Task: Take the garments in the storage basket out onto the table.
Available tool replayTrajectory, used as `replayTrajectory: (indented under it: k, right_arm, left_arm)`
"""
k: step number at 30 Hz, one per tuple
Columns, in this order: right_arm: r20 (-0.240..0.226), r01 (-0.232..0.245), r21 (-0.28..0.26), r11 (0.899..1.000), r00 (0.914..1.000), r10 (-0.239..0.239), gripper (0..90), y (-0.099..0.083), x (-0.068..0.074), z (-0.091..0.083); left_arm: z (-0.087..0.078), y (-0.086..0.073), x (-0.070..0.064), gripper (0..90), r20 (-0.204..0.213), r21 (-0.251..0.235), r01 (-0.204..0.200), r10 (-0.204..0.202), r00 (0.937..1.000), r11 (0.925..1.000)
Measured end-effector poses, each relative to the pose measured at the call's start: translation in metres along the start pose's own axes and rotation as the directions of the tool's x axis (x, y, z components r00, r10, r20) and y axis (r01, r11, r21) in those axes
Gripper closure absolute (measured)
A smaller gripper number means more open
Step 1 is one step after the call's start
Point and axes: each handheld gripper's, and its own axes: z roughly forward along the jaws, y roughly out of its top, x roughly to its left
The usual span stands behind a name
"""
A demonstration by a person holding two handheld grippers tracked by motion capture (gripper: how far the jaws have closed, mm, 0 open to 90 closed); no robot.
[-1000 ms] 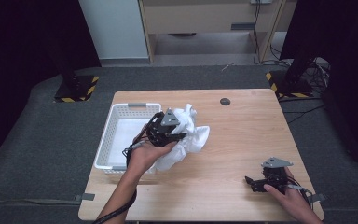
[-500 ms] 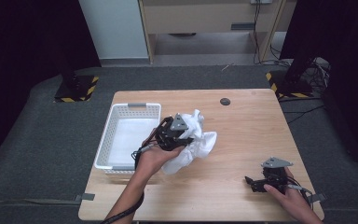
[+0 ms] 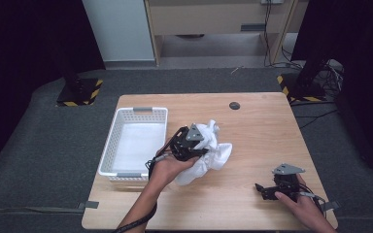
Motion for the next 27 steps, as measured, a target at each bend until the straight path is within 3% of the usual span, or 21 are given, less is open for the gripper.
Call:
replayTrajectory:
  k: [22,27]
  right_arm:
    - [0.000,0.001,0.000,1.000,1.0000,-0.001,0.5,0.000,0.000,0.000]
    - [-0.001,0.001,0.000,1.000,1.0000,-0.001,0.5,0.000,0.000,0.000]
  left_arm:
    - [0.026,-0.010,-0.011,72.9,0.027,0.005,0.000,-0.001,0.9996,1.0000]
    - [0.031,-0.013,-0.013,72.9,0.029,-0.003,0.016,-0.016,0.9994,0.9999]
